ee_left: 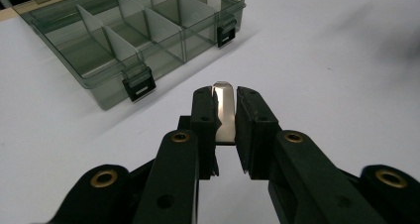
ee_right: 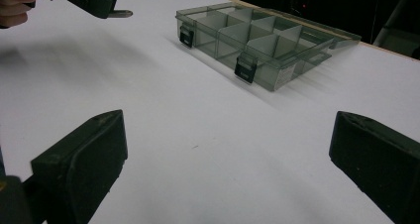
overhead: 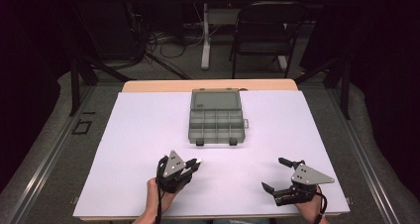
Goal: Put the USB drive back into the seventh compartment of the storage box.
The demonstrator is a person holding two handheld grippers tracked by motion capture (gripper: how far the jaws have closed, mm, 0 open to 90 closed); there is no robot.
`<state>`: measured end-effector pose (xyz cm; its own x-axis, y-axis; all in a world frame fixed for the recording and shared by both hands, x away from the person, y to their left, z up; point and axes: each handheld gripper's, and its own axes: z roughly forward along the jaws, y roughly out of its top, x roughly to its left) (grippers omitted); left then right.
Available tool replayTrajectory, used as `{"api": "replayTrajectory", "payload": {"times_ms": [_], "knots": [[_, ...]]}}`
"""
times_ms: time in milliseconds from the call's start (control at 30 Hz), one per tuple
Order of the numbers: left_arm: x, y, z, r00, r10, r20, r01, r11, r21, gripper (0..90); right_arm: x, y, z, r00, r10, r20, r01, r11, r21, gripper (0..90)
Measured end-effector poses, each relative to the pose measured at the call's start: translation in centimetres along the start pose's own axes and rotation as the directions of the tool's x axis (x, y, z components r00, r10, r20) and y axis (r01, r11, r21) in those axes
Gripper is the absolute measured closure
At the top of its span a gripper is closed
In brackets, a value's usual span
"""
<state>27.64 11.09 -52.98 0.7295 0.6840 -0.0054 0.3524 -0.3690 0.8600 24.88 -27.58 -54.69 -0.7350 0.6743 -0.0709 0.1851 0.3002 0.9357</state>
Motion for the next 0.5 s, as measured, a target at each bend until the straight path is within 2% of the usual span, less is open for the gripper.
{"api": "replayTrajectory", "payload": {"times_ms": [500], "knots": [[0.82,0.62,0.47,0.9996,-0.022,0.015,0.022,0.9997,-0.012,78.6,0.03,-0.03,0.06,1.0000,0.006,-0.006,-0.006,1.000,0.001,0.8]]}}
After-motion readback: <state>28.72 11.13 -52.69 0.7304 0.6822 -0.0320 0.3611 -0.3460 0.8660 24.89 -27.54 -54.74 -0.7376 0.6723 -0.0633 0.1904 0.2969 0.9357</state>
